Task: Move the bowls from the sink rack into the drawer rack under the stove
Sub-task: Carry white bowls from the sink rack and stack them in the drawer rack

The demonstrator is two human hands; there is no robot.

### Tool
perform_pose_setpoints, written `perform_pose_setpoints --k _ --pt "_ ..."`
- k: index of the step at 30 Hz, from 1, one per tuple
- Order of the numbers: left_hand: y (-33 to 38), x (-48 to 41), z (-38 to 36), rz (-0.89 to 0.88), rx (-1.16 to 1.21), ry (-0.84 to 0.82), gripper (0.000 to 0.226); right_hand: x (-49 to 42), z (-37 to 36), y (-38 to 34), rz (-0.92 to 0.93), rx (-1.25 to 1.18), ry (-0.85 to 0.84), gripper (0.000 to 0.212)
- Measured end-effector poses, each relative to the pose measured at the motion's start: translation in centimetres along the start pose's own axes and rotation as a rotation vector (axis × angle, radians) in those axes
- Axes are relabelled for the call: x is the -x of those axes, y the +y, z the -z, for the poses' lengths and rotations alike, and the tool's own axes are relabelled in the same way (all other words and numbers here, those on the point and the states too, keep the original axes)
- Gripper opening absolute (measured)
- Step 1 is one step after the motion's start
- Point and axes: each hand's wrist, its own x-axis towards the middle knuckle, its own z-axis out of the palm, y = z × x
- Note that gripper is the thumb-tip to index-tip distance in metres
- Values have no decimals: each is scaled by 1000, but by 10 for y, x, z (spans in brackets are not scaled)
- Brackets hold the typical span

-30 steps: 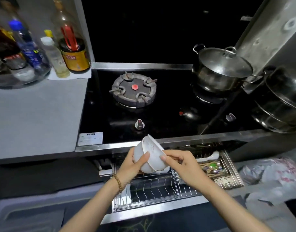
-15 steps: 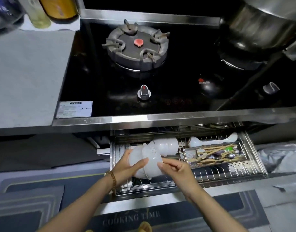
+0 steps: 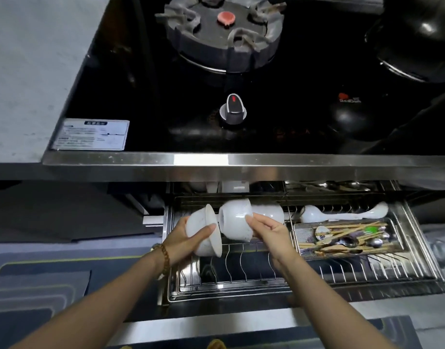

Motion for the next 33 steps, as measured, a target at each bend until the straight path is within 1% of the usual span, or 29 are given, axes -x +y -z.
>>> perform_pose_setpoints --k 3,8,12,19,21,23,24,28,31,33 --pt "-7 -9 3 -4 -29 15 61 -18 -5 8 0 -11 -5 27" --pt "-11 -17 2 -10 -34 46 60 -43 -7 21 -32 1 33 34" --pt "-11 -20 2 -1 -24 58 65 -57 -5 28 -49 22 71 30" --pt "-9 -23 -1 -4 -32 72 66 -75 -8 39 -52 84 166 28" --pt "-10 -25 -2 -7 -36 71 67 -78 -9 43 -44 115 199 22" --pt "-11 -26 -4 -11 -18 67 63 -82 -6 47 -26 127 240 12" --pt "-11 -26 -5 -13 -11 66 62 -84 -4 48 -18 133 256 11" --pt "-15 -29 -7 -24 -13 73 63 -90 3 50 -3 180 227 11" --pt "-20 -31 -8 -21 1 66 65 -83 1 47 42 288 246 24" --pt "-22 -31 -8 -17 11 62 67 -70 -1 45 90 359 259 23"
